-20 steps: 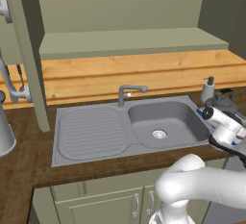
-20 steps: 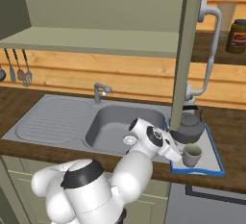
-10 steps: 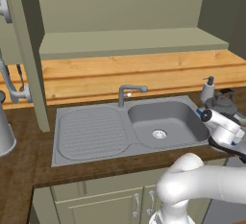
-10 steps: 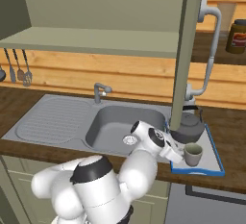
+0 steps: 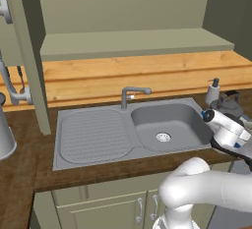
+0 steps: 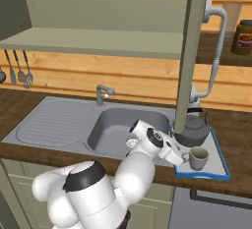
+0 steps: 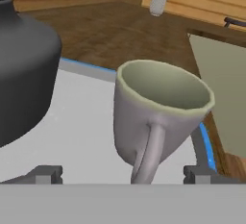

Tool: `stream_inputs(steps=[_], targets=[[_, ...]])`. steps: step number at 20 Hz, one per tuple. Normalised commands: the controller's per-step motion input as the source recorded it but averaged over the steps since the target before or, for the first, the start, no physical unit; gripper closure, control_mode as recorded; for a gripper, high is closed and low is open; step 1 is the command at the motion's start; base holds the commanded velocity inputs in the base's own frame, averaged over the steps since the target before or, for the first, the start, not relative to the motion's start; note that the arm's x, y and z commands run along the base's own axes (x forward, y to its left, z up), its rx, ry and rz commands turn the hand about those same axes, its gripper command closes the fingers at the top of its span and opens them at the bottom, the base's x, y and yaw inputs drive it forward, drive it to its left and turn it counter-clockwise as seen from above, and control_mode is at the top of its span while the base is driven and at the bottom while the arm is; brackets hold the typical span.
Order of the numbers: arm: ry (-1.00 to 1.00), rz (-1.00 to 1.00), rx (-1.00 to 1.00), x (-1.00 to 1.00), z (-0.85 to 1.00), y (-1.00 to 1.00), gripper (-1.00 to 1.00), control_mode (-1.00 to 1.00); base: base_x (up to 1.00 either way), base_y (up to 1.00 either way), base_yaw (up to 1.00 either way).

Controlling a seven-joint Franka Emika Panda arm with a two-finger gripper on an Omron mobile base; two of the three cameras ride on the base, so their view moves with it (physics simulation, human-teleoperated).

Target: Pick the kettle from the counter and place it on the tray. Then pick the mug from the cabinet and place it on the tray. Then close the cabinet doors.

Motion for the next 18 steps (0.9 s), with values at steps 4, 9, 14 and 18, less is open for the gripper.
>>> stream_inputs(steps=[4, 9, 14, 18], targets=[[0.04, -0.04, 0.00, -0.30, 0.37, 0.14, -1.00, -1.00, 0.00, 0.00, 0.00], [-0.01, -0.01, 0.02, -0.37, 0.65, 0.27, -1.00, -1.00, 0.00, 0.00, 0.00], [-0.07, -0.10, 0.02, -0.38, 0.71, 0.26, -1.00, -1.00, 0.00, 0.00, 0.00], [-0.03, -0.15, 0.00, -0.41, 0.66, 0.28, -1.00, -1.00, 0.00, 0.00, 0.00]])
